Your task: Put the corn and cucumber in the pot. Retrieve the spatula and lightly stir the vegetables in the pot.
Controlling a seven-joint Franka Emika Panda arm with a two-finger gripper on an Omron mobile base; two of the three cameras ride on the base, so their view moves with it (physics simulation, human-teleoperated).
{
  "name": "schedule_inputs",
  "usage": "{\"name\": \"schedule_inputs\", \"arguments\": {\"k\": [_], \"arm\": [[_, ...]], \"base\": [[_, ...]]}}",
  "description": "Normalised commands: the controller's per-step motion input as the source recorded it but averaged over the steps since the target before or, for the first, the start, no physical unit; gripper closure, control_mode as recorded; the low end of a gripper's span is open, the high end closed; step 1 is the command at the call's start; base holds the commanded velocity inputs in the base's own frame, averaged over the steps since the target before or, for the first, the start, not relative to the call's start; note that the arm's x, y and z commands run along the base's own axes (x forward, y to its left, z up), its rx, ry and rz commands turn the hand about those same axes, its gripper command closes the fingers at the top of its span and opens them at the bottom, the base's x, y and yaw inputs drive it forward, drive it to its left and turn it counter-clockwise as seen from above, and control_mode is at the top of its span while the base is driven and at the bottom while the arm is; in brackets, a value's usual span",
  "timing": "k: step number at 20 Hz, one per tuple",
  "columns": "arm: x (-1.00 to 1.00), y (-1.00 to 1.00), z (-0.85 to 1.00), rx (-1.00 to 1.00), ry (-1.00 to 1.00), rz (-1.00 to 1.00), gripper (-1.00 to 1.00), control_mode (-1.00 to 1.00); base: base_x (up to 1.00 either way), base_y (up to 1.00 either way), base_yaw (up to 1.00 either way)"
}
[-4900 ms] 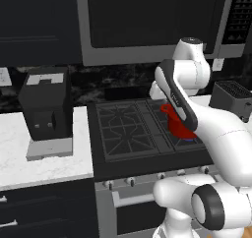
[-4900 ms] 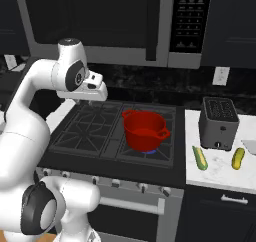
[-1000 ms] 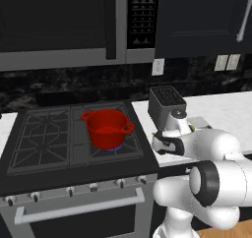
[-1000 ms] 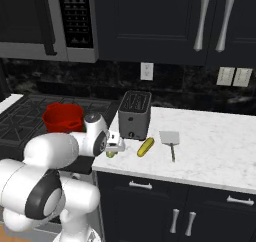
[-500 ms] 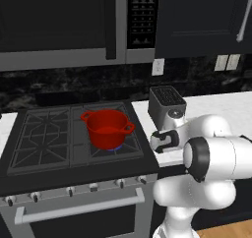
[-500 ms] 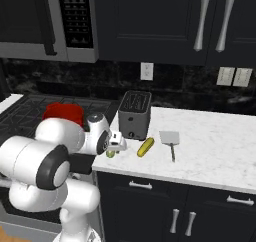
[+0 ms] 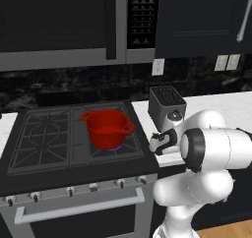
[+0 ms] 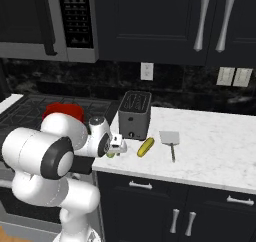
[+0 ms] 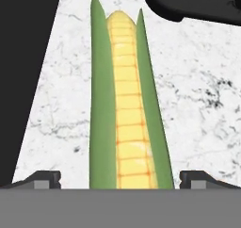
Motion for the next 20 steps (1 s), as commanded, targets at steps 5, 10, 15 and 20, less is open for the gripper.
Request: {"name": "schedule_inputs", "arguments": {"k": [5, 10, 15, 20], "arm": [[0.0, 0.0, 0.0, 0.0, -0.03, 0.0, 1.0, -1.0], [-0.16, 0.02, 0.34, 0.0, -0.13, 0.0, 1.0, -1.0], [-0.53, 0.09, 0.97, 0.05, -0.07, 0.0, 1.0, -1.0], [-0.57, 0.06, 1.0, 0.06, 0.02, 0.0, 1.0, -1.0]], "base": [[0.0, 0.0, 0.0], [0.0, 0.0, 0.0], [0.0, 0.0, 0.0], [0.0, 0.0, 0.0]]}}
